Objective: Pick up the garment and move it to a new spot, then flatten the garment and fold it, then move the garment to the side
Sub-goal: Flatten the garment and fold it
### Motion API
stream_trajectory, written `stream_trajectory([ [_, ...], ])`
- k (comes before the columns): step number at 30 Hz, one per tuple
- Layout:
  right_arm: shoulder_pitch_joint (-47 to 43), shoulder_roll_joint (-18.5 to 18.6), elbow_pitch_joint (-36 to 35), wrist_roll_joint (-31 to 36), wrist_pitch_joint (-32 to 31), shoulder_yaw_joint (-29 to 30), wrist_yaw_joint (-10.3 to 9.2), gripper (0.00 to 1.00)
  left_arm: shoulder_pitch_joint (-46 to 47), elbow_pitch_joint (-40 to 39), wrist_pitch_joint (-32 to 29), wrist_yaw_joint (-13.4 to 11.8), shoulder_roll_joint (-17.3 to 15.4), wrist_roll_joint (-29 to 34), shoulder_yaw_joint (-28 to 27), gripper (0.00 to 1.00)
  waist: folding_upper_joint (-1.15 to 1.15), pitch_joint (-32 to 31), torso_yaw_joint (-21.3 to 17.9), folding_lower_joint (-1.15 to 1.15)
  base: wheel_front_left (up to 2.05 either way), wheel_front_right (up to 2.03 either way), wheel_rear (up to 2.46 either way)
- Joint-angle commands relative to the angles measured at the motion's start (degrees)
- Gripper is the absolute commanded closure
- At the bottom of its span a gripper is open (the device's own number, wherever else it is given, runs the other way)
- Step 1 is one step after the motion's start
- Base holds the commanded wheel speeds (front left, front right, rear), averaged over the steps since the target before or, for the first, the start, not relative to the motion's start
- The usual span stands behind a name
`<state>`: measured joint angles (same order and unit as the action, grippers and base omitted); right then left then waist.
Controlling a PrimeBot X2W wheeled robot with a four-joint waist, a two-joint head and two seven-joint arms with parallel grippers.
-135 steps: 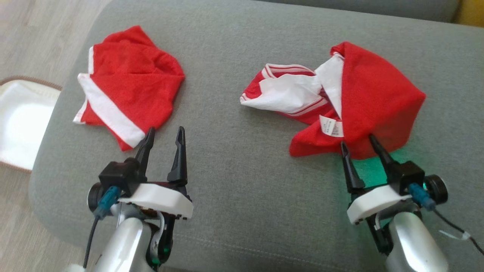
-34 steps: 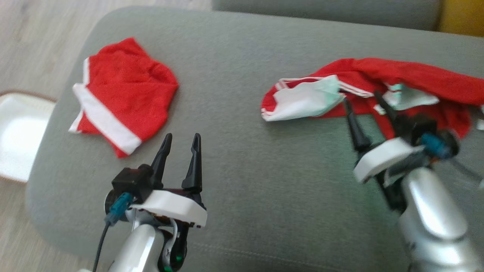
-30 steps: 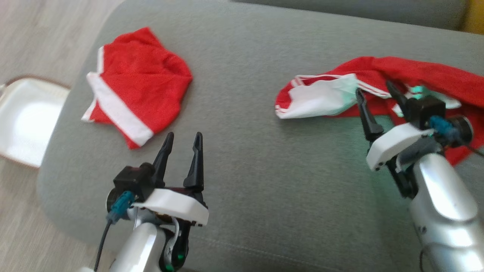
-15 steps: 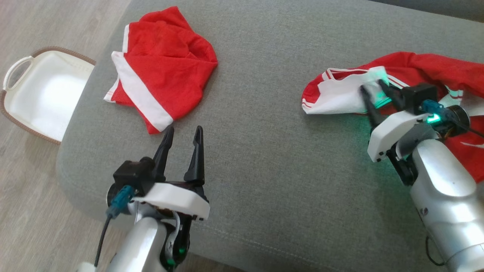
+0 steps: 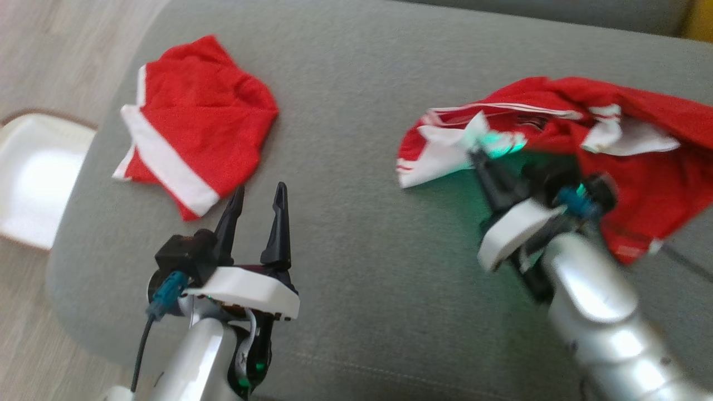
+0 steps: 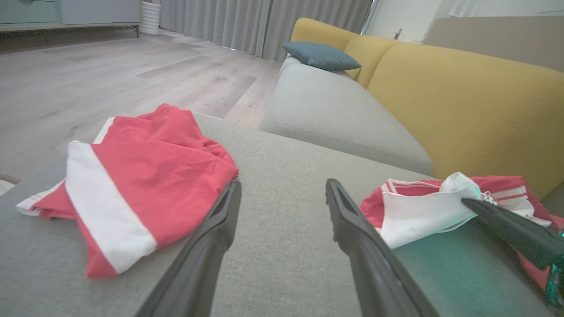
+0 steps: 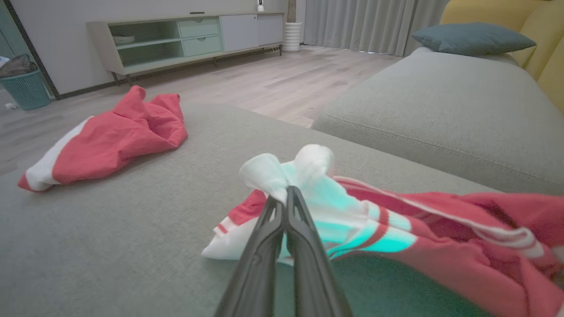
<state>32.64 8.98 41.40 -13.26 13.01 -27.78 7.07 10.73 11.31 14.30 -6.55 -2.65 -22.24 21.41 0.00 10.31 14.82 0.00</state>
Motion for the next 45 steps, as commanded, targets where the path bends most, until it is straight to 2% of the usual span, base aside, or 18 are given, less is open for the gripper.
stream_trajectory([
  [1,-0.9,-1.2,-2.2,-0.5,0.8,-1.2,0.42,1.0,1.1,-1.6,0.7,0.1,-0.2,0.6,-2.0,0.0,0.0,-1.5,-1.8,0.0,0.0,0.0,0.0],
  [7,-7.1,-3.6,-9.5,-1.6,0.7,-7.2,0.42,1.0,0.0,-1.5,0.7,0.3,-0.2,1.0,-2.7,0.0,0.0,-3.9,-5.6,0.0,0.0,0.0,0.0],
  [14,-11.7,-4.5,-13.7,-3.6,-4.1,-13.7,0.42,1.0,-1.1,-1.4,0.7,0.5,-0.2,1.4,-3.6,0.0,0.0,-5.4,-8.0,0.0,0.0,0.0,0.0],
  [15,-11.9,-4.2,-13.8,-2.9,-4.3,-13.7,0.42,0.59,-1.2,-1.4,0.7,0.5,-0.2,1.4,-3.6,0.0,0.0,-5.4,-8.2,0.0,0.0,0.0,0.0],
  [16,-12.1,-4.0,-13.7,-2.4,-4.3,-13.2,0.42,0.0,-1.3,-1.4,0.7,0.6,-0.2,1.4,-3.6,0.0,0.0,-5.4,-8.3,0.0,0.0,0.0,0.0],
  [22,-13.5,-3.8,-14.5,-0.4,-3.5,-7.1,0.42,0.0,-1.8,-1.4,0.7,0.7,-0.2,1.6,-3.9,0.0,0.0,-5.7,-9.2,0.0,0.0,0.0,0.0],
  [29,-16.6,-3.8,-19.5,4.7,-1.3,6.0,0.42,0.0,-2.1,-1.7,0.7,0.8,-0.2,1.7,-4.5,0.0,0.0,-6.6,-10.0,0.0,0.0,0.0,0.0],
  [35,-22.1,-5.3,-26.0,8.6,-0.8,17.2,0.42,0.0,-2.4,-2.8,0.7,0.9,-0.2,1.7,-4.4,0.0,0.0,-7.3,-10.4,0.0,0.0,0.0,0.0],
  [45,-25.4,-6.1,-28.8,8.3,-3.6,20.7,0.42,0.0,-2.6,-3.4,0.7,1.0,-0.2,1.7,-3.4,0.0,0.0,-6.6,-9.9,0.0,0.0,0.0,0.0],
])
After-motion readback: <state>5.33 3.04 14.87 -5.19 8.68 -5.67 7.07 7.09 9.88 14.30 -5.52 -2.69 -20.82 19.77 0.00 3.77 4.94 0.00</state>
